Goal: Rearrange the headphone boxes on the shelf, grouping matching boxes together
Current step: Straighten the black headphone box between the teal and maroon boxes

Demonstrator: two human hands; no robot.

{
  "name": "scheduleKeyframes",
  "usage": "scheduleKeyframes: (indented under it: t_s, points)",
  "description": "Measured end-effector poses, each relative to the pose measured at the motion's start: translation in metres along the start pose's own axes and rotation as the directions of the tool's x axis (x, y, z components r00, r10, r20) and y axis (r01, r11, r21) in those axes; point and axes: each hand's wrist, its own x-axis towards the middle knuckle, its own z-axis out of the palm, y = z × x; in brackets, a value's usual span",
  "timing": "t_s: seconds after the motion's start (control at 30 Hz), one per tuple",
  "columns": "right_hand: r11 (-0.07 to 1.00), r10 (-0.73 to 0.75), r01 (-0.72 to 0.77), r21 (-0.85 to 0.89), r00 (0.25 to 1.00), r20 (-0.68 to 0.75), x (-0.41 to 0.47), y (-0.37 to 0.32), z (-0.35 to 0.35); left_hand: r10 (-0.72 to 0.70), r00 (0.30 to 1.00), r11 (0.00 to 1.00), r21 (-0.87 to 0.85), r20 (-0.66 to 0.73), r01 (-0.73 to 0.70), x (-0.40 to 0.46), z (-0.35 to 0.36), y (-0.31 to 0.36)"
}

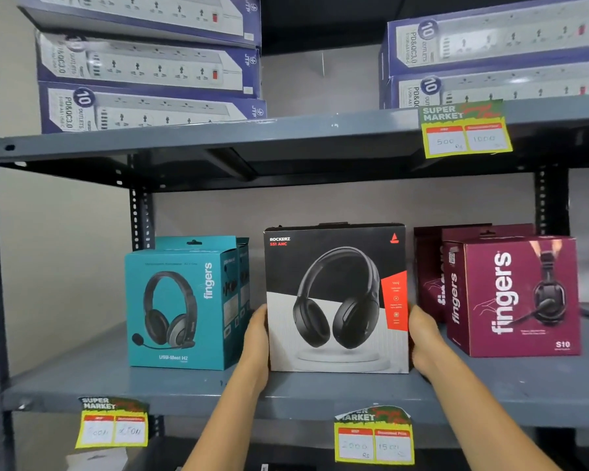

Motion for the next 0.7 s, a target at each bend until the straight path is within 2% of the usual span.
scheduleKeyframes:
  t_s: [0.07, 0.13, 0.17, 0.23, 0.3, 0.37, 0.47, 0.53, 0.63, 0.7]
  points:
    - [0.980, -0.188, 0.177, -0.086, 0.973, -0.136, -0.005, -0.007, -0.003, 0.206, 0.974, 0.979, 0.022, -0.092, -0.205, -0.011, 0.003, 0.008]
    - [0.879, -0.468, 0.439, -0.188, 0.869, -0.161, -0.024, -0.021, -0.006, 0.484, 0.869, 0.874, 0.097, -0.103, -0.476, -0.031, 0.017, 0.022]
    - [0.818, -0.569, 0.539, -0.203, 0.809, -0.147, -0.036, -0.030, -0.006, 0.577, 0.813, 0.816, 0.112, -0.084, -0.568, -0.043, 0.028, 0.028]
    - [0.738, -0.672, 0.649, -0.184, 0.731, -0.120, -0.054, -0.045, -0.010, 0.675, 0.737, 0.735, 0.106, -0.026, -0.670, -0.065, 0.057, 0.038]
    - [0.696, -0.716, 0.698, -0.172, 0.692, -0.093, -0.065, -0.057, -0.014, 0.735, 0.678, 0.673, 0.092, 0.031, -0.734, -0.083, 0.086, 0.043]
    - [0.663, -0.746, 0.729, -0.167, 0.661, -0.079, -0.070, -0.066, -0.029, 0.754, 0.649, 0.646, 0.065, 0.105, -0.761, -0.100, 0.119, 0.039]
    - [0.641, -0.763, 0.750, -0.165, 0.645, -0.035, -0.069, -0.071, -0.051, 0.742, 0.641, 0.651, 0.012, 0.196, -0.759, -0.115, 0.163, 0.021]
    - [0.628, -0.768, 0.750, -0.208, 0.641, -0.007, -0.062, -0.072, -0.066, 0.715, 0.660, 0.677, 0.007, 0.229, -0.736, -0.115, 0.189, 0.004]
    - [0.560, -0.817, 0.770, -0.306, 0.575, -0.048, -0.046, -0.075, -0.102, 0.577, 0.764, 0.803, -0.030, 0.289, -0.596, -0.106, 0.229, -0.024]
    - [0.568, -0.821, 0.752, -0.334, 0.544, -0.171, -0.021, -0.082, -0.138, 0.393, 0.869, 0.916, -0.038, 0.300, -0.400, -0.094, 0.258, -0.043]
